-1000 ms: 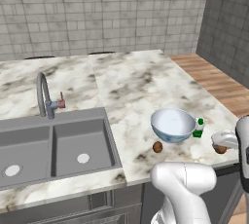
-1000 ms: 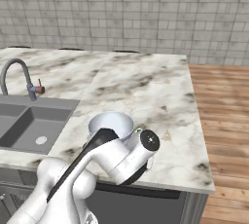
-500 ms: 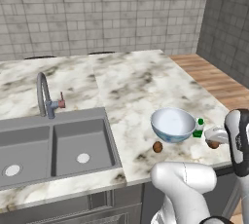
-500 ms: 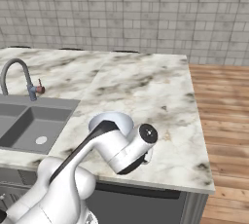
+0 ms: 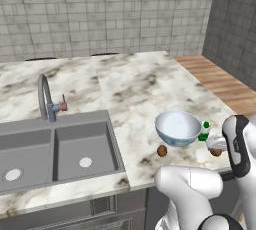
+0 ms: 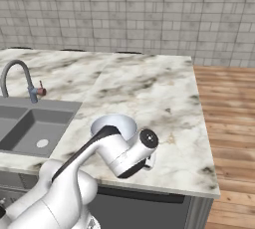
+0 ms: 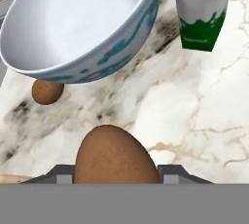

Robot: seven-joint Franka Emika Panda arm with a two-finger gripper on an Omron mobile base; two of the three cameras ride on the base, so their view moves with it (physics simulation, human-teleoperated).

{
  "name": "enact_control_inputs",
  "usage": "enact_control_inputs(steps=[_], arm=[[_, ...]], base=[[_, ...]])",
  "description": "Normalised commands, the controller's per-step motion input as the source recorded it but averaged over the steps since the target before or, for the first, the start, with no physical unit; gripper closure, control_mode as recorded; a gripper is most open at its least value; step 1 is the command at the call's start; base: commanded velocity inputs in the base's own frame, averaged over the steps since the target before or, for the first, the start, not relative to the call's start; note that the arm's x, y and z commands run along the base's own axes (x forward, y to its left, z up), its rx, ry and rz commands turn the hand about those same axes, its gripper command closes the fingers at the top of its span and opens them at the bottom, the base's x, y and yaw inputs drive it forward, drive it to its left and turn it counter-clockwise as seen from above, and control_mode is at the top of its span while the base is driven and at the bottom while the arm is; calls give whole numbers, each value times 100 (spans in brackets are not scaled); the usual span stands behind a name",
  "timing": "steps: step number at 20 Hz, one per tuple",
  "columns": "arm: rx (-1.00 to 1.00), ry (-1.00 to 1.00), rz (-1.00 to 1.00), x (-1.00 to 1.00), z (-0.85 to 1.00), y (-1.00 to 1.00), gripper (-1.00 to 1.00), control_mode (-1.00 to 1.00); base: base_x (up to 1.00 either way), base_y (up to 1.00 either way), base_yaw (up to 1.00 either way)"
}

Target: Gather the eggs and milk located in the vicinity of the sink area and place them right next to the bowl.

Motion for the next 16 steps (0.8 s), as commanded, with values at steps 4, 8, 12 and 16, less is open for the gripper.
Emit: enact_control_inputs(steps=[4,8,12,16], arm=[[-12,0,0,23,-6,7,100,-100],[-7,-1,0,9,-5,0,100,-100],[-6,-3,0,8,-8,0,100,-100],[-7,-7,0,27,-7,4,100,-100]], base=[[0,0,0],[0,0,0],[0,0,0],[0,0,0]])
